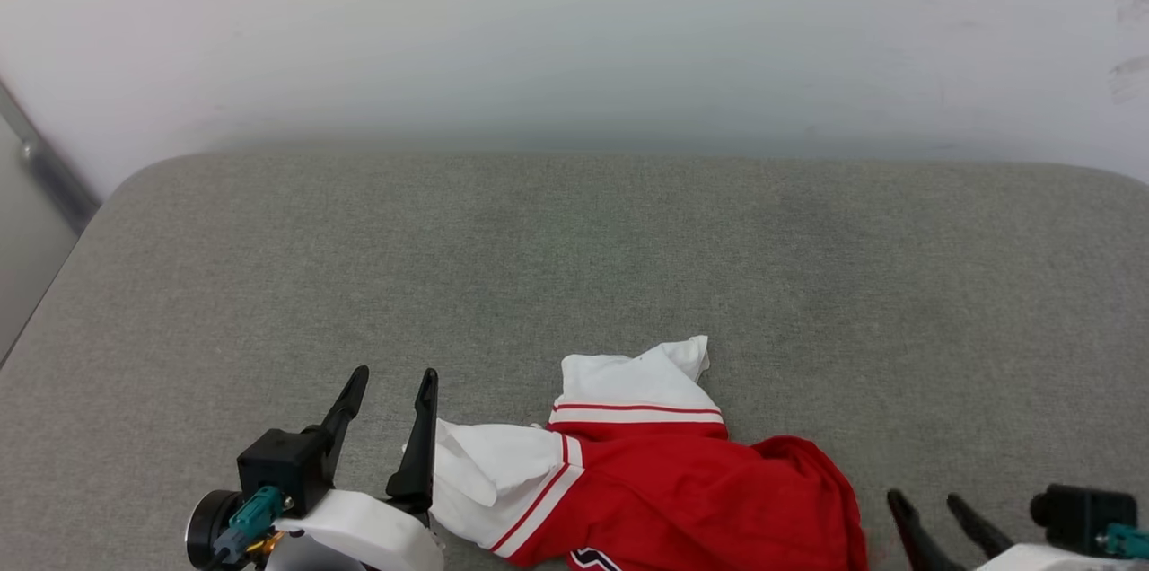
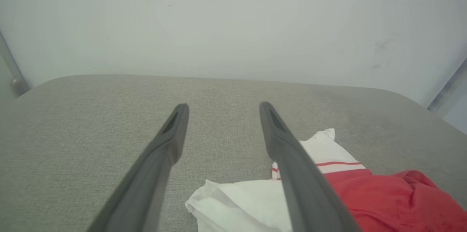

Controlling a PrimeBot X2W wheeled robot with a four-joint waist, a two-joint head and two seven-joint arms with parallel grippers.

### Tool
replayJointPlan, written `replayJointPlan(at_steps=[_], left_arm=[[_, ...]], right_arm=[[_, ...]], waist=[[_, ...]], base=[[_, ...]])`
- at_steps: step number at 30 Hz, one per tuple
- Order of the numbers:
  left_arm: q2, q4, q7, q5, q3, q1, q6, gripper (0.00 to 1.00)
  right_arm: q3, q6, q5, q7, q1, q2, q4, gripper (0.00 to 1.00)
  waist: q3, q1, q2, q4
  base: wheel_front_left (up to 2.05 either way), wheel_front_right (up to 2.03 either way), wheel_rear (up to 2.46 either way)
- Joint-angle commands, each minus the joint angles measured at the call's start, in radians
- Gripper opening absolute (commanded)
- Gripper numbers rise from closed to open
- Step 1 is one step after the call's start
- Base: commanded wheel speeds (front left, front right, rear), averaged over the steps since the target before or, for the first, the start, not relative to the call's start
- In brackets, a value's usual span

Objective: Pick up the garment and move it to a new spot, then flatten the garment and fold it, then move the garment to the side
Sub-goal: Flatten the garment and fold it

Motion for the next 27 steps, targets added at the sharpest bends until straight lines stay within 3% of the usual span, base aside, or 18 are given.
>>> replayJointPlan(at_steps=[1,4,9,19,27], left_arm=[[0.005,-0.002,0.000,-0.003,0.001,0.013,0.005,1.00],[0.005,-0.004,-0.002,-0.003,0.002,0.009,0.008,1.00],[0.000,-0.008,-0.002,0.000,-0.001,-0.009,0.007,1.00],[-0.019,-0.008,-0.008,0.019,-0.017,-0.089,-0.020,1.00],[-0.049,0.018,-0.027,0.025,-0.021,-0.156,-0.052,1.00]], right_arm=[[-0.016,0.000,-0.011,-0.030,-0.024,0.000,-0.010,1.00],[-0.044,0.000,-0.013,-0.065,-0.064,-0.001,-0.013,1.00],[-0.025,0.000,-0.009,-0.015,-0.194,-0.051,0.038,1.00],[0.191,0.000,0.061,0.253,-0.544,-0.173,0.257,1.00],[0.392,0.000,0.115,0.288,-0.780,-0.187,0.474,1.00]], waist=[[-0.002,0.0000,0.0000,-0.002],[-0.004,0.0000,0.0000,-0.002],[0.008,0.0000,0.0000,0.004],[0.113,0.0000,0.0000,0.070],[0.198,0.0000,0.0000,0.121]], base=[[0.00,0.00,0.00],[0.00,0.00,0.00],[0.00,0.00,0.00],[0.00,0.00,0.00],[0.00,0.00,0.00]])
